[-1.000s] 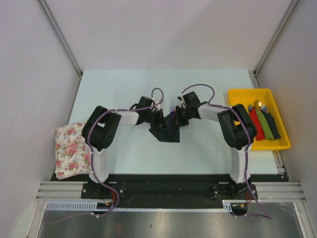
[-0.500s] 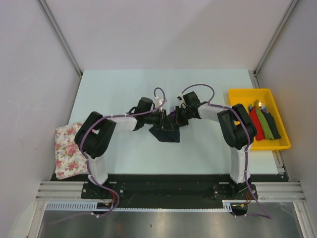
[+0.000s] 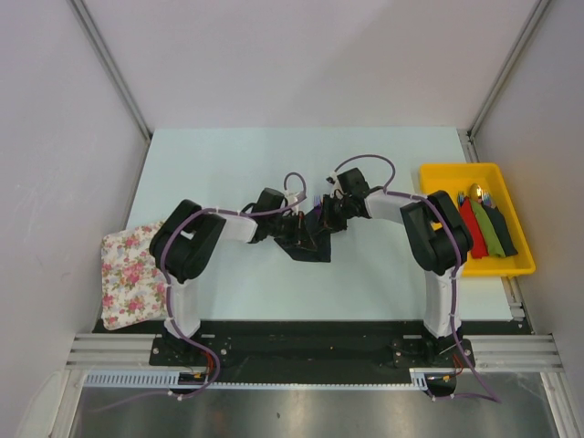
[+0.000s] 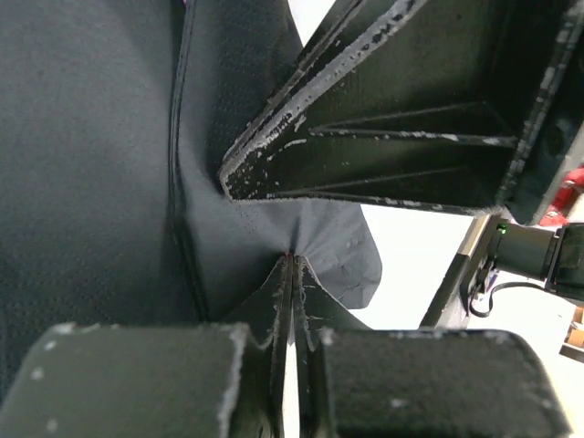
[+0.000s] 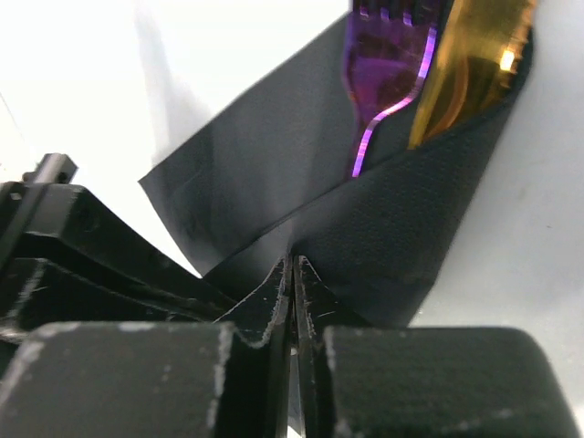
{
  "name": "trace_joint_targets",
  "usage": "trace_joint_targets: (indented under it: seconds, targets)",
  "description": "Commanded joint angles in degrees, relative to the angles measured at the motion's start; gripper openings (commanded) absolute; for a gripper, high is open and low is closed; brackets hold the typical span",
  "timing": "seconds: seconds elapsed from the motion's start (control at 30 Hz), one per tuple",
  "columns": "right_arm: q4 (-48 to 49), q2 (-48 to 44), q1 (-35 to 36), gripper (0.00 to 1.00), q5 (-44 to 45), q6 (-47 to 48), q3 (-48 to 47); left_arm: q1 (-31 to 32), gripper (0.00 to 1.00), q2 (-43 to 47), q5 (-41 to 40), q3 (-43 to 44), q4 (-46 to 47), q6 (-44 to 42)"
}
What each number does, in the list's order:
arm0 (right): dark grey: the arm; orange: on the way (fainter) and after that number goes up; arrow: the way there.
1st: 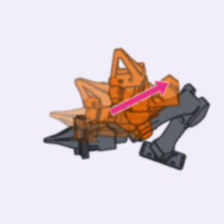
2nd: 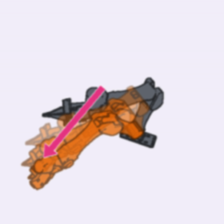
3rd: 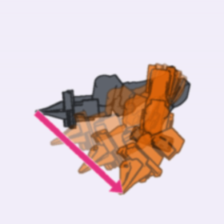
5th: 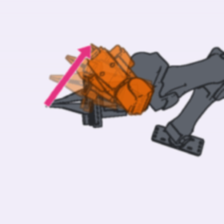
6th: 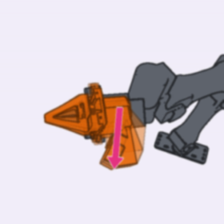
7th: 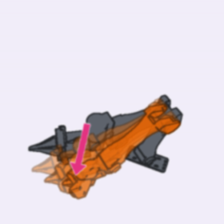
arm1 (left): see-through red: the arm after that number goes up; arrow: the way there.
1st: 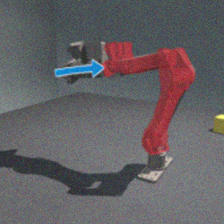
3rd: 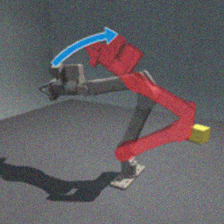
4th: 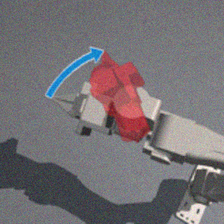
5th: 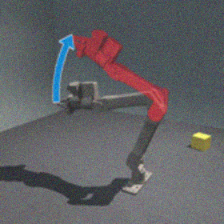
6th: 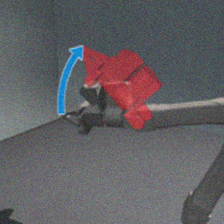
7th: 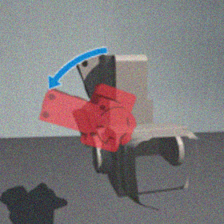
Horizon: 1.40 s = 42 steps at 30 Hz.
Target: Place the utensils on the paper napkin and roll it up
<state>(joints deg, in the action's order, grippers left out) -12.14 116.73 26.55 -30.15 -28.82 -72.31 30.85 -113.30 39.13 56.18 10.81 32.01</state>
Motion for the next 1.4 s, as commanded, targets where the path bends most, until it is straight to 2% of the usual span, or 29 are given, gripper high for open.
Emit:
trace_joint_targets:
  seconds: [0.0, 0.13, 0.33, 0.7, 0.8, 0.9, 0.93, 1.03, 1.17, 1.2, 1.3, 1.37]
  targets:
    - [0.72, -2.38, 0.0, 0.08, -1.93, -0.01, -3.09, -0.44, 0.01, -1.84, -4.41, 0.94, -4.3, -2.3]
    - [-1.3, -6.15, 0.17, 0.1, -0.97, 1.39, -3.1, -0.44, 0.0, -1.67, -4.59, 0.42, -4.3, -2.3]
    - [-3.41, -6.16, 0.44, 0.1, 1.85, 3.33, -2.66, -0.44, 0.0, -1.31, -4.42, 0.51, -3.78, -2.21]
    - [-3.5, 0.25, 0.88, 0.08, 4.84, 5.09, -2.13, -0.62, 0.0, -0.61, -4.42, 0.24, -3.95, -2.74]
    - [-3.76, 2.01, 0.97, 0.06, 5.8, 5.79, -2.22, -0.7, 0.03, 0.09, -4.33, 0.33, -4.22, -3.09]
    - [-4.29, 2.89, 1.05, 0.05, 6.33, 6.49, -2.13, -1.23, 0.11, 3.06, -3.11, -0.8, -3.34, -3.01]
    - [-4.47, 3.15, 1.05, 0.04, 6.42, 6.58, -1.87, -1.58, 0.2, 4.3, -2.66, -1.33, -2.9, -3.01]
    - [-4.47, 3.16, 1.14, 0.04, 6.51, 6.84, -1.08, -4.21, 0.37, 10.54, -1.61, -3.97, -2.46, -3.62]
    - [-4.03, 3.07, 1.05, 0.03, 6.51, 6.76, -0.29, -10.61, 0.52, 17.13, -2.39, -7.3, -9.11, -7.12]
    - [-3.86, 3.15, 1.05, 0.03, 6.51, 6.67, -0.28, -11.68, 0.59, 17.93, -2.66, -7.75, -10.36, -7.66]
    - [-3.68, 3.24, 0.96, 0.02, 6.33, 6.32, -0.11, -14.85, 0.65, 19.08, -3.45, -9.07, -14.84, -10.82]
    - [-3.5, 3.16, 0.96, 0.02, 6.33, 6.32, 0.07, -15.9, 0.66, 18.46, -4.07, -9.68, -15.47, -12.23]
